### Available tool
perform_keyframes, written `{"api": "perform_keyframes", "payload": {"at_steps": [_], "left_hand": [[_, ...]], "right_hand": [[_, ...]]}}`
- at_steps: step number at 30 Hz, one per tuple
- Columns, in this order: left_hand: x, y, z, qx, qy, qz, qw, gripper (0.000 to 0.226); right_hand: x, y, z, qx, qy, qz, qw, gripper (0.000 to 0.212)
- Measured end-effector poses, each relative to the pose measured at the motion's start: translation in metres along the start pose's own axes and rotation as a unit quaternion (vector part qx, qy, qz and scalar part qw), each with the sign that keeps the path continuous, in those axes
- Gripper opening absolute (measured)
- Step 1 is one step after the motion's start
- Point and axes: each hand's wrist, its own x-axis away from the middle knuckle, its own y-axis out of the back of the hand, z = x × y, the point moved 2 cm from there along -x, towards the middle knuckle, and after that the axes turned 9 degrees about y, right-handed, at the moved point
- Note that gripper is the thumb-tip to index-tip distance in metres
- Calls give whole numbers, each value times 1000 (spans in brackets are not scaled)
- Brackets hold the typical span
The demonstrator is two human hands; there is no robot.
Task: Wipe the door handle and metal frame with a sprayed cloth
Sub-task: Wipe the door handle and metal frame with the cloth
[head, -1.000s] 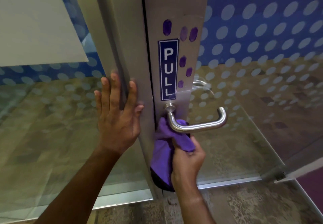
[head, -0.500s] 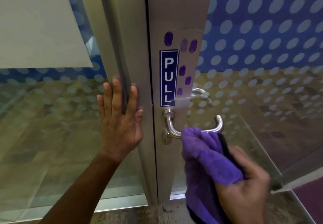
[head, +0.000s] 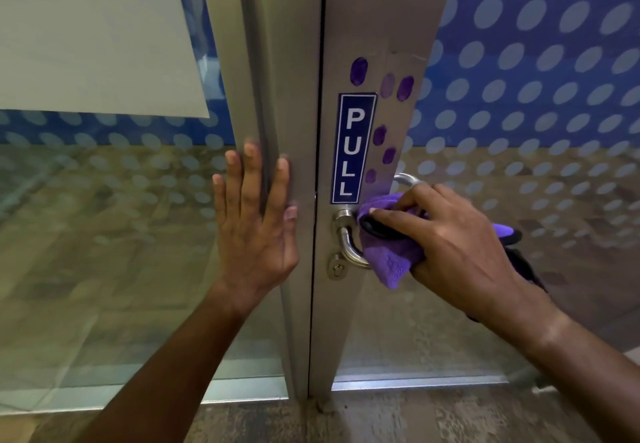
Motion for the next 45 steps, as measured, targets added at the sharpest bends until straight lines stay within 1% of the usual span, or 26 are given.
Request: {"api": "perform_keyframes", "payload": {"at_steps": [4,7,10,12,14,19,23,25,27,33,34,35,38,39,41,45], "left_hand": [[1,-3,-2,3,2,-11,1000,69],[0,-5,-3,9,6,-20,1000,68],[0,-7,-6,2,12,-29,1000,74],[0,-8,-8,-3,18,-32,999,75],[1,-9,-8,-8,19,-35,999,75],[1,-10,-11,-9,22,-39,999,75],[1,-9,-10,-6,22,-39,999,73],[1,-9,-10,-5,21,-40,999,73],[1,-10,-10,-8,20,-40,999,74],[2,-10,-9,-7,18,-36,999,71],[2,-10,-10,-6,17,-35,999,70],[1,-10,-9,-5,17,-33,999,70],[2,-11,-9,-2,22,-37,999,69],[2,-11,-9,-1,24,-37,999,69],[2,-11,-10,2,24,-39,999,69],[1,-9,-12,-2,28,-35,999,70]], "right_hand": [[-3,-4,-4,15,17,22,999,64],[-6,-8,-4,28,40,60,997,52],[-13,-13,-3,25,49,112,992,39],[-17,-14,-5,20,55,138,989,37],[-15,-12,-9,8,54,124,991,40],[-7,-9,-11,9,33,6,999,45],[-7,-9,-12,2,12,-31,999,48],[-8,-11,-9,6,14,-11,1000,46],[-9,-15,-5,10,14,40,999,44],[-17,-17,1,12,7,124,992,38],[-16,-15,0,8,6,120,993,39],[-15,-13,-1,2,-1,97,995,41],[-9,-8,-7,-10,-38,-15,999,49],[-8,-8,-7,-5,-41,-32,999,49],[-8,-10,-3,2,-40,-25,999,48],[-13,-15,6,18,-38,67,997,48]]}}
